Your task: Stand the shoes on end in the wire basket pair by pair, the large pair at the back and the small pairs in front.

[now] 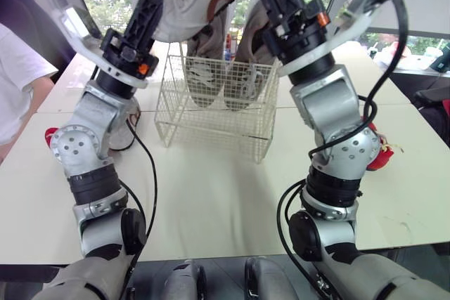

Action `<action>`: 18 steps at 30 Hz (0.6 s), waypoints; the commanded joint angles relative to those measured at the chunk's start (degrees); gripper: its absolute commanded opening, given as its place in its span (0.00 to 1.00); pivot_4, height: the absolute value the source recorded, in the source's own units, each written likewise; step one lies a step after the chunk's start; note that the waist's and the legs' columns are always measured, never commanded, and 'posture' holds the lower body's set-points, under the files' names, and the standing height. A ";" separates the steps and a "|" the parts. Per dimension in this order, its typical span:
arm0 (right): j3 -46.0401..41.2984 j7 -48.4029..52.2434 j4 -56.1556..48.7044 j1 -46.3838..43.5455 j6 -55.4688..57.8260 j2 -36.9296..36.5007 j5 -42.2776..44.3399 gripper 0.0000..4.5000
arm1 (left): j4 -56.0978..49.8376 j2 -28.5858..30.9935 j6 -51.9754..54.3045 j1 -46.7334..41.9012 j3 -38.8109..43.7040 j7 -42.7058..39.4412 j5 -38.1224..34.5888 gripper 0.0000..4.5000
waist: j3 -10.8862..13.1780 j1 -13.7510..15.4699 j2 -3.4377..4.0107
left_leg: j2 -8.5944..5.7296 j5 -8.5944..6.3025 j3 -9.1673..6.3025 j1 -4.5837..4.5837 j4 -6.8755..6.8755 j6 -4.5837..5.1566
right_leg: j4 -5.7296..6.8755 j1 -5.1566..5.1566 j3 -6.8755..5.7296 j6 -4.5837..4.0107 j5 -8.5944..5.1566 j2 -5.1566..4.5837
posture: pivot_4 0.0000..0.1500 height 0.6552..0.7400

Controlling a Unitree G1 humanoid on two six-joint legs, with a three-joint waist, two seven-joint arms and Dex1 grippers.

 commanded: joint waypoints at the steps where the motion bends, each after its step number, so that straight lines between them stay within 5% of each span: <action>1: 2.18 -0.18 -1.83 -1.61 -0.28 -0.15 -0.83 0.16 | -2.28 0.96 0.87 -0.36 -3.23 -0.64 0.42 0.06 | 0.00 -0.01 0.00 | 0.00 0.00 0.00 0.00 0.00 0.00 | 0.00 0.00 0.00 0.00 0.00 0.00 | 1.00 1.00; 3: 2.66 -0.68 -2.07 -1.33 -0.20 -0.19 -1.66 0.03 | -2.26 1.25 0.79 -0.56 -3.11 -0.73 0.21 0.06 | 0.00 -0.06 0.00 | 0.00 0.00 0.00 0.00 0.00 0.00 | -0.01 0.00 0.00 0.00 0.00 0.00 | 1.00 1.00; 5: 3.04 -1.09 -2.44 -0.94 -0.22 -0.09 -2.15 0.03 | -1.49 0.97 -0.16 -1.34 -1.90 0.00 -1.10 0.06 | 0.00 -0.07 0.00 | 0.00 0.00 0.00 0.00 -0.01 0.00 | -0.01 0.00 0.00 0.00 0.00 0.00 | 1.00 1.00; 14: 3.92 -1.38 -4.61 1.27 -1.97 0.51 -3.67 1.00 | 1.76 2.68 -2.44 -4.13 1.36 1.11 -3.97 0.06 | 0.00 -0.08 0.00 | 0.01 -0.01 -0.02 -0.02 -0.03 0.01 | -0.07 0.00 -0.01 0.00 0.00 0.01 | 1.00 1.00; 18: 3.53 -1.45 -4.59 1.81 -2.32 0.19 -3.36 1.00 | 1.37 2.62 -2.19 -4.21 0.18 0.87 -4.29 0.06 | 0.00 -0.08 0.00 | 0.02 -0.01 -0.02 -0.03 -0.06 0.01 | -0.12 0.00 -0.01 0.00 0.00 0.02 | 1.00 1.00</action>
